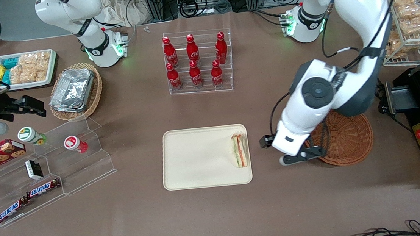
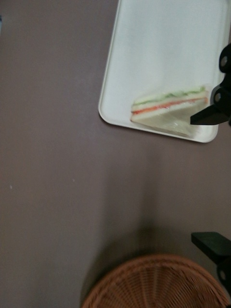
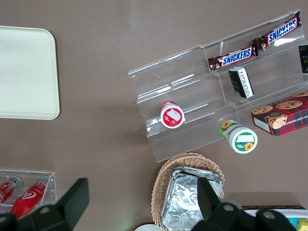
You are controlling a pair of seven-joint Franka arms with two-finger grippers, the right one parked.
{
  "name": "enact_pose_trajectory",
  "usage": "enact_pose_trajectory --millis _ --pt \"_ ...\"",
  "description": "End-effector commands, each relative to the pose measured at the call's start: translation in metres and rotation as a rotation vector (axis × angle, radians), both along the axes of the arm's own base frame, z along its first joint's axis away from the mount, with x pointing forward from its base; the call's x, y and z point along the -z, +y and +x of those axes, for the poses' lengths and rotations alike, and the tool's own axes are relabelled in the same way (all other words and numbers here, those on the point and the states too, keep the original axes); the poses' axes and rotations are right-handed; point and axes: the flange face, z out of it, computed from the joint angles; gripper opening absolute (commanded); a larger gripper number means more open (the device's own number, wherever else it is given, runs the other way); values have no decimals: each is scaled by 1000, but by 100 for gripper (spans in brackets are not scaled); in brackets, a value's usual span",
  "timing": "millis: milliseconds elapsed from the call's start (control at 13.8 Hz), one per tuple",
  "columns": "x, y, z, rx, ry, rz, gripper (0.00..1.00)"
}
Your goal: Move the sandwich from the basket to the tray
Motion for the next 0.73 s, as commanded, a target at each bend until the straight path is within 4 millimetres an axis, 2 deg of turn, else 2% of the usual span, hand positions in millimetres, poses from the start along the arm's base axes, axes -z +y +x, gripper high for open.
enact_pose_trajectory --millis 0,73,145,364,655 --pt "-45 27 -4 66 45 7 100" --pt "-52 49 -2 65 63 15 100" --pt "-69 73 -5 66 74 10 100" --pt "-103 129 -22 136 148 6 100" --pt "-147 177 -54 89 131 42 100"
